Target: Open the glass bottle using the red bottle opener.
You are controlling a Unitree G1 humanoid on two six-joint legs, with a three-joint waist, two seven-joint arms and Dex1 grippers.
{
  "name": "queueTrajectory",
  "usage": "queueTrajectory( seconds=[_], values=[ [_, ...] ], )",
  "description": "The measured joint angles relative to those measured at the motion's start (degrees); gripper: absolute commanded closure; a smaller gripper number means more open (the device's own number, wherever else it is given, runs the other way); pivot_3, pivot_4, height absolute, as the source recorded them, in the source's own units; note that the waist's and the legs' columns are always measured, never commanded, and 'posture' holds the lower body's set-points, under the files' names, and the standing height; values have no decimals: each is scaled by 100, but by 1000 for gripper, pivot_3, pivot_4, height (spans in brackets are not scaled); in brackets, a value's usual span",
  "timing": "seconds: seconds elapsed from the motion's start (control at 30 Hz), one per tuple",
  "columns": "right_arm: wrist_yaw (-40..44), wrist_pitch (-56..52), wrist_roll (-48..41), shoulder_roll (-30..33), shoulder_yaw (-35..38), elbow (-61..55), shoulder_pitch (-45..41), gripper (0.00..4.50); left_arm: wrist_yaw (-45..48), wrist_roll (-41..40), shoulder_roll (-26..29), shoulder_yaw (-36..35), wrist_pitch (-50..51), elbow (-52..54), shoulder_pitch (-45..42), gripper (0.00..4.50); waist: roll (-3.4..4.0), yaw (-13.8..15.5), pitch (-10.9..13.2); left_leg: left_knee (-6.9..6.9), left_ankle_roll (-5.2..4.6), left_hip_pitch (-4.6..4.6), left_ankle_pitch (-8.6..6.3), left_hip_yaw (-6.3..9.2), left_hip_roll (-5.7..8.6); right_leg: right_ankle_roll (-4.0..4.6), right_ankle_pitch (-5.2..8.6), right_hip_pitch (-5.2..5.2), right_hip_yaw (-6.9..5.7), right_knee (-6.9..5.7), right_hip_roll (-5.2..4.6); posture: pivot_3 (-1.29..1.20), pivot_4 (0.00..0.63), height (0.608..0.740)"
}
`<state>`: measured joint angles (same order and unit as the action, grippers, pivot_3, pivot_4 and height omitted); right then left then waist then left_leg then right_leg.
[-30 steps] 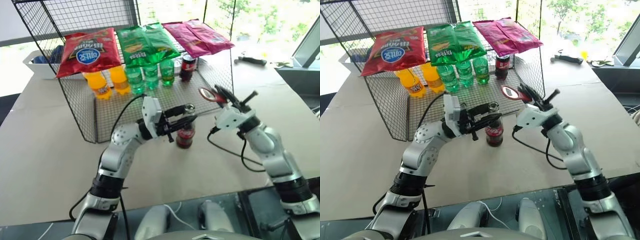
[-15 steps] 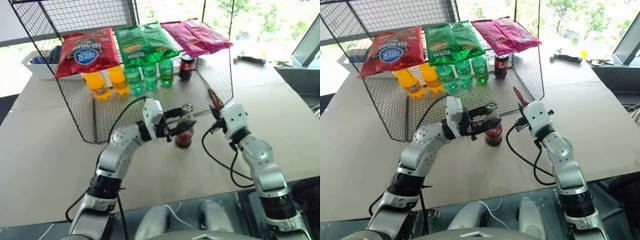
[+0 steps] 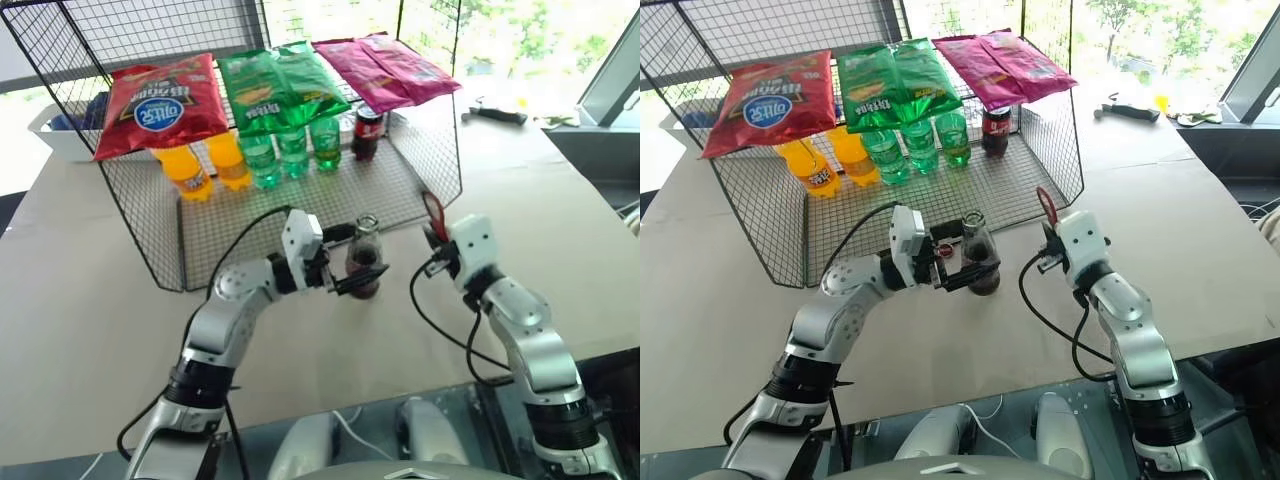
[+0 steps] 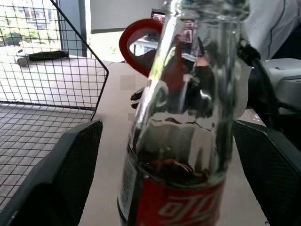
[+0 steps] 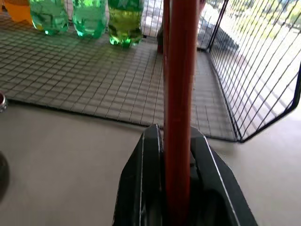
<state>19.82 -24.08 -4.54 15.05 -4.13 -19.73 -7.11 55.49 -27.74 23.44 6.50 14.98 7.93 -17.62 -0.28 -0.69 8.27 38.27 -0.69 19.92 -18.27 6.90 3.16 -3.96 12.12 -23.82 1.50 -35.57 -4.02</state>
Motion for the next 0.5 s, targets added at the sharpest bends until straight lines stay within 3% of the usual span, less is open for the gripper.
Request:
queueTrajectory(
  seconds=[0.07, 0.2, 0.3, 0.5],
  values=[
    [3, -123, -48, 11, 8, -42, 32, 3244, 42, -115, 60, -43, 98, 82, 52, 0, 0, -1, 1, 2, 0, 0, 0, -1, 0, 0, 0, 0, 0, -2, 0, 0, 150, 740],
    [-13, -354, -94, 172, 81, -240, 170, 1616, 155, -303, 410, -268, 303, 297, 259, 0, 0, 1, 2, 2, 0, -1, 0, 0, 1, -1, 0, 1, -3, -2, 1, 0, 150, 740],
    [-17, -460, -119, 261, 183, -272, 237, 130, 165, -334, 558, -433, 340, 350, 338, 0, 0, 1, 3, 1, 0, -1, 0, 1, 1, -1, 0, 1, -2, -2, 1, 0, 150, 740],
    [579, -262, -443, 876, 543, -443, 1032, 17, -184, -404, 1127, -1170, 686, 921, 1271, 0, 3, -11, 7, -18, -2, 1, -2, -3, -8, 0, 3, -5, 1, 16, 1, 0, 150, 740]
  ],
)
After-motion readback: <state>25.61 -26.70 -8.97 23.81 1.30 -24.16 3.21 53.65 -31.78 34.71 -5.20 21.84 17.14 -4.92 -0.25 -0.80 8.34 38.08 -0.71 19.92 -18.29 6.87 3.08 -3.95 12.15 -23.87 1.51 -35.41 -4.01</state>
